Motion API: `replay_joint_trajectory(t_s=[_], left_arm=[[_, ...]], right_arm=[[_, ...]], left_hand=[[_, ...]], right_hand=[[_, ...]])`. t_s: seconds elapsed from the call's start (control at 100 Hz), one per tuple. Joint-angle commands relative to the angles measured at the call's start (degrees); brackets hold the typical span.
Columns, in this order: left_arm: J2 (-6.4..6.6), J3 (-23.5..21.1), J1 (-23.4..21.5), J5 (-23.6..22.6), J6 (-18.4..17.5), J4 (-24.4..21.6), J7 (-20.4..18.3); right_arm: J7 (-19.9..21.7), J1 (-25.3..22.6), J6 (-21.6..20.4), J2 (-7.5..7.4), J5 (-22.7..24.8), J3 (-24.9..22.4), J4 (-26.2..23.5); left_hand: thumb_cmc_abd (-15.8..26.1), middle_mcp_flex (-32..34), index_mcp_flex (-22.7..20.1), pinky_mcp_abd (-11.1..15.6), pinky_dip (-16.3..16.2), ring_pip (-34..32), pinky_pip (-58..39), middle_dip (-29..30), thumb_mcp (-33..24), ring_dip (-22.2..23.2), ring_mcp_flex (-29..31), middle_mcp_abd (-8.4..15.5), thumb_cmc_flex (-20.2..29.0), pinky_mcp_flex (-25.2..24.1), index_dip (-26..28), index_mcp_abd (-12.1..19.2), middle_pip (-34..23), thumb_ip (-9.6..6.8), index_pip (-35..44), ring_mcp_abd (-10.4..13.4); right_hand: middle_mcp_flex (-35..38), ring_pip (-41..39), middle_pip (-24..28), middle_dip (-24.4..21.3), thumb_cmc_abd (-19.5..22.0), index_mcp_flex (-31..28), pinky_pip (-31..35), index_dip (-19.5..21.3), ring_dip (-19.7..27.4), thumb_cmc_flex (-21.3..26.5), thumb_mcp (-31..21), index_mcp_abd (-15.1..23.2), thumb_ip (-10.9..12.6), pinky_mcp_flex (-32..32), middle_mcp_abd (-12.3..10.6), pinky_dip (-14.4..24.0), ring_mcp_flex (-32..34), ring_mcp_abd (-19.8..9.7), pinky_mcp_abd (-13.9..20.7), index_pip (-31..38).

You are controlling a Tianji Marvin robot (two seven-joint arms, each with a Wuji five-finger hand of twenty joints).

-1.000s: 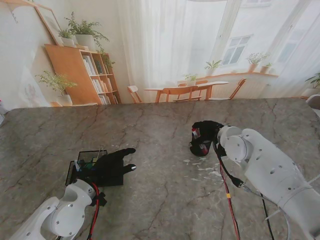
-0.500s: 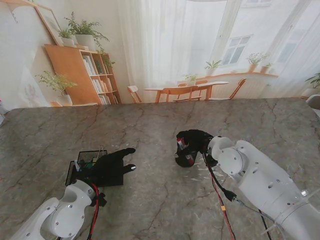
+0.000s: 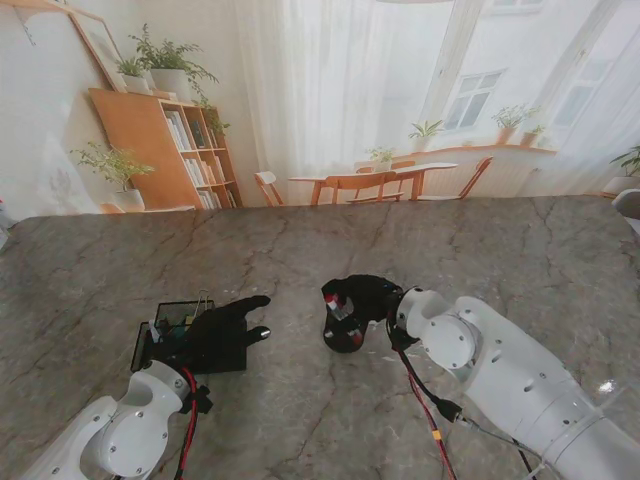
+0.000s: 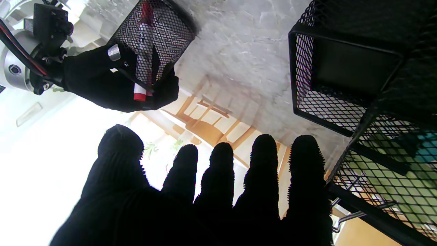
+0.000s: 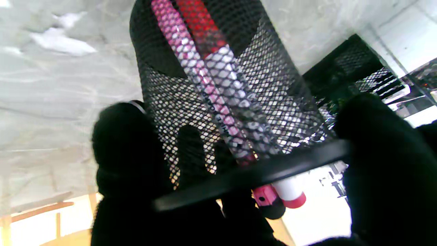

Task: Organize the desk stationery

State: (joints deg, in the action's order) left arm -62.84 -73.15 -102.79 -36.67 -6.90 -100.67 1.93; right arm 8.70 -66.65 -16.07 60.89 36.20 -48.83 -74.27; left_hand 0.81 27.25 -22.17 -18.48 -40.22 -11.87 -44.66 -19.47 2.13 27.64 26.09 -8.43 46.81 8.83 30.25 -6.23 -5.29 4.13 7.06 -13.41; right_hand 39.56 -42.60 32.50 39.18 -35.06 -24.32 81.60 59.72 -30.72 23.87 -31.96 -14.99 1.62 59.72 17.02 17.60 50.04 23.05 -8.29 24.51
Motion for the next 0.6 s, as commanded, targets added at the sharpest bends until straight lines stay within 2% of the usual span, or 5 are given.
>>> replay_joint_trajectory(t_s=[0.0, 0.13, 0.22, 0.32, 0.59], left_arm=[[-0.15, 0.08, -0.35, 0.17, -0.16, 0.45, 0.14], [-0.16, 0.08, -0.37, 0.15, -0.44, 0.52, 0.27], [-0.18, 0.12, -0.37, 0.21, -0.58, 0.58, 0.36], [-0.22, 0.15, -0.37, 0.38, -0.71, 0.63, 0.50], [-0.30, 0.07, -0.47, 0.39, -0.85, 0.62, 0.93]], right_arm=[[1.11, -1.45, -0.19, 0.32, -0.01, 1.01, 0.49], [0.81, -1.27, -2.54, 0.03, 1.67, 1.66, -0.11], [0.73, -1.06, -4.42, -0.31, 3.39, 2.08, -0.32], [0.81, -1.20, -5.71, -0.77, 5.72, 2.16, -1.04], [2.60, -2.01, -5.60, -1.48, 7.98, 1.44, -3.33]], left_hand=[[3.22, 0.33, -1.05, -3.97, -1.43, 0.00, -0.60, -1.46, 0.48, 0.22, 0.29, -0.34, 0.94, -0.60, 0.83, 0.01, 0.21, -1.06, 0.24, 0.77], [3.62, 0.37, -1.07, -3.91, -1.46, -0.02, -0.60, -1.47, 0.52, 0.24, 0.30, -0.34, 0.94, -0.64, 0.83, 0.00, 0.19, -1.03, 0.24, 0.77], [4.32, 0.44, -1.16, -3.92, -1.47, -0.01, -0.56, -1.48, 0.42, 0.23, 0.30, -0.37, 1.23, -0.72, 0.83, -0.03, 0.18, -1.00, 0.27, 0.72], [4.98, 0.37, -1.22, -3.90, -1.46, 0.02, -0.49, -1.47, 0.42, 0.22, 0.28, -0.28, 1.63, -0.77, 0.82, 0.09, 0.21, -0.95, 0.29, 0.79], [5.92, 0.48, -1.44, -3.84, -1.53, 0.01, -0.53, -1.50, 0.47, 0.23, 0.39, -0.22, 3.58, -0.57, 0.82, 0.09, 0.17, -0.77, 0.36, 0.85]], right_hand=[[2.69, -9.61, 5.09, 0.33, 4.51, -0.69, 3.16, 0.09, -1.10, 9.20, -12.28, -0.99, -1.70, 2.53, -3.10, -0.71, 6.70, -17.12, 4.76, -0.37], [1.67, -10.65, 3.68, 0.14, 4.98, -0.15, 6.00, -0.23, -1.32, 8.05, -10.43, -0.40, -1.97, 1.45, -3.27, -0.71, 5.33, -15.46, 1.09, -1.35], [0.43, -9.67, 1.60, -0.08, 5.96, 0.23, 7.74, -2.05, -0.72, 6.85, -7.18, 0.29, -2.70, -2.42, -3.07, -0.69, 3.48, -13.23, -3.73, -4.08], [-0.80, -8.97, -0.73, -0.26, 7.38, 1.29, 9.14, -3.99, -0.47, 4.30, -3.96, 0.56, -3.35, -5.37, -2.65, -0.07, 2.09, -11.84, -5.79, -6.57], [-6.64, -5.39, -11.82, -3.15, 10.09, 3.91, 7.81, -11.10, -0.29, -2.03, -0.84, -1.96, -4.36, -12.15, 1.31, 3.60, -2.40, -7.36, -11.64, -12.69]])
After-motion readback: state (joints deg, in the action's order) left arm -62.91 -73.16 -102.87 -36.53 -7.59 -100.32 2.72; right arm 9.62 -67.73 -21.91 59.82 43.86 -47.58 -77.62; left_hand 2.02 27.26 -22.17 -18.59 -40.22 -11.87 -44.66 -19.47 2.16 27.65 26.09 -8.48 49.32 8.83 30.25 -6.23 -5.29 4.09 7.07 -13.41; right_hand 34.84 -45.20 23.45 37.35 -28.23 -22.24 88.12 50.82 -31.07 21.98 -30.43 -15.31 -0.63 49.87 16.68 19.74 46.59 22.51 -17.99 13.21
